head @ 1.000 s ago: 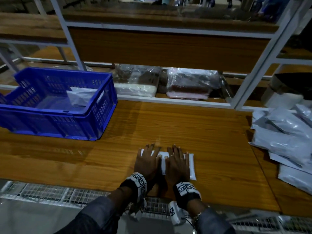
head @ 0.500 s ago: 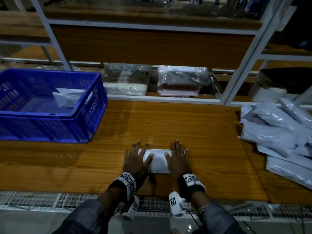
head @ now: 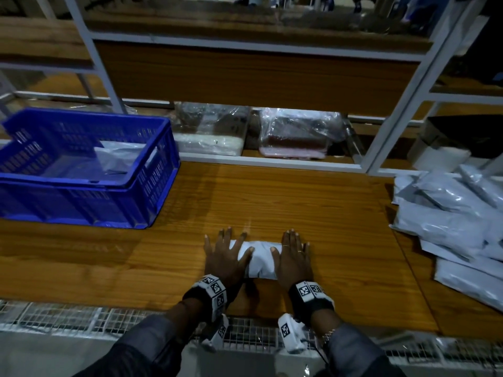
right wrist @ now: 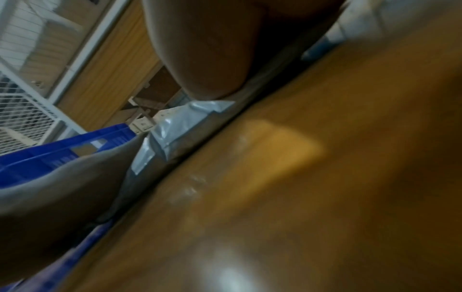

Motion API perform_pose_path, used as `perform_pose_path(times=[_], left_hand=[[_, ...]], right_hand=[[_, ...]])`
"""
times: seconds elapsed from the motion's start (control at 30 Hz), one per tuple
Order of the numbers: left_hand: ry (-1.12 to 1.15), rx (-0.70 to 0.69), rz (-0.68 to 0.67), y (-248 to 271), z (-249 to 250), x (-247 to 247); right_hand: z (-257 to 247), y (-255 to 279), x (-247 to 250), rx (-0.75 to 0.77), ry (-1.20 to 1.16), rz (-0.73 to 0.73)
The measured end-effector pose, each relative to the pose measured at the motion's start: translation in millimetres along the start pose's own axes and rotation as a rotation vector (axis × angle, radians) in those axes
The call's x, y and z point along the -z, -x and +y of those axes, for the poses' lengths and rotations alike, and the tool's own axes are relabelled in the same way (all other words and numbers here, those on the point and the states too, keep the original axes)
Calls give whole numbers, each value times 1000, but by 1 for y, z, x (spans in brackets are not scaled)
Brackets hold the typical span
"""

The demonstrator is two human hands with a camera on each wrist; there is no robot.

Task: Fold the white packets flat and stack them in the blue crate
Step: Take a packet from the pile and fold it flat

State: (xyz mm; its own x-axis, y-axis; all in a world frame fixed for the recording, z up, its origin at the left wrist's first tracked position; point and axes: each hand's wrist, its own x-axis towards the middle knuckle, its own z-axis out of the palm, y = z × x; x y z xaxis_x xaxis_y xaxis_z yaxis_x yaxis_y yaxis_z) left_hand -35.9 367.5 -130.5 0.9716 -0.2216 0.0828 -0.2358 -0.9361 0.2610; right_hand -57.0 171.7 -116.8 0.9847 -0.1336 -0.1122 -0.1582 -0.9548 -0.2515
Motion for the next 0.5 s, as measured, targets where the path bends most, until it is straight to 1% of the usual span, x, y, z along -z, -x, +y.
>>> perform_pose_path(times=[0.07, 0.13, 0.2, 0.3, 0.43, 0.5], left_hand=[[17, -42, -6, -1, 3, 1], [53, -85, 19, 0, 9, -1], [76, -66, 35, 1, 14, -3], [23, -44, 67, 0, 16, -6], [-55, -41, 51, 0, 19, -10], [-63, -55, 32, -1, 20, -9]], right_hand=[[-6, -2, 2, 26, 12, -3], [-13, -3, 3, 39, 17, -59], [-19, -5, 1, 50, 8, -84], [-23, -2, 1, 68, -41, -18], [-24, 0, -11, 110, -27, 49], [-25, -2, -13, 81, -39, 25]])
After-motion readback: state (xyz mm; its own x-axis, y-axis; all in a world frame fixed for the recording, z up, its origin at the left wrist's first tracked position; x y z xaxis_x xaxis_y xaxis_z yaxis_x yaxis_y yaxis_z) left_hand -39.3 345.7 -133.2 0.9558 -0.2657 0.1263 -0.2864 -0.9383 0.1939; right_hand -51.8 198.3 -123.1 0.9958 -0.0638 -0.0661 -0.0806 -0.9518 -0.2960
